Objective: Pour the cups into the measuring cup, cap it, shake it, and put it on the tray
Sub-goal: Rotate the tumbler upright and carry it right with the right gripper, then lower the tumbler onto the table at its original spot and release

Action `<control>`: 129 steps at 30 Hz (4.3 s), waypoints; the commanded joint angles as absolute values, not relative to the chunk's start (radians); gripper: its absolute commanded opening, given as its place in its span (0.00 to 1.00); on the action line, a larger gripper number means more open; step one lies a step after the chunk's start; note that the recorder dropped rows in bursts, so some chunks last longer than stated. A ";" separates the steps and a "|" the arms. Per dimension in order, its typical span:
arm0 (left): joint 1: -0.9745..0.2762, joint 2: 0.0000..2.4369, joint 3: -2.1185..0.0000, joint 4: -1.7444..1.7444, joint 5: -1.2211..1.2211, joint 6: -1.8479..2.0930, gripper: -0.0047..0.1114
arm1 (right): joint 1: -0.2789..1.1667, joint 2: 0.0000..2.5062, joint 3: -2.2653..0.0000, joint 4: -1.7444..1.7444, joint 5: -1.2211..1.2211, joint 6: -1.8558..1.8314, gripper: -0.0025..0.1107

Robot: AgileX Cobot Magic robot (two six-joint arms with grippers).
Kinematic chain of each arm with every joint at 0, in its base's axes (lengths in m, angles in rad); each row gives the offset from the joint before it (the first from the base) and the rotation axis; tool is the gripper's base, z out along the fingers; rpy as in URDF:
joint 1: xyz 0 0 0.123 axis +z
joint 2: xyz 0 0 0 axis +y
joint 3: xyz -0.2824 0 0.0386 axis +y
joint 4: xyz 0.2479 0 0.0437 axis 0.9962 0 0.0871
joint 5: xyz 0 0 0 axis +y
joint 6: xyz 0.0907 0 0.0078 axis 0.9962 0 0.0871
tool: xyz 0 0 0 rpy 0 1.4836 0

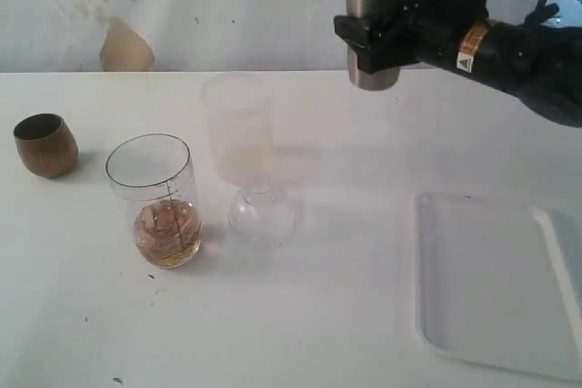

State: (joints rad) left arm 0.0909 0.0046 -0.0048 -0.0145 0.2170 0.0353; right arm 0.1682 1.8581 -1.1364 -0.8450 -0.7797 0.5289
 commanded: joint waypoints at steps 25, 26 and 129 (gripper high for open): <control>0.085 0.000 0.000 -0.026 0.209 0.030 0.04 | 0.140 2.245 -1.105 -0.651 -1.042 0.260 0.02; 0.085 0.000 0.000 -0.026 0.209 0.030 0.04 | 0.140 2.258 -1.105 -0.651 -1.055 0.256 0.02; 0.085 0.000 0.000 -0.026 0.209 0.030 0.04 | 0.138 2.078 -0.986 -0.718 -0.771 0.371 0.95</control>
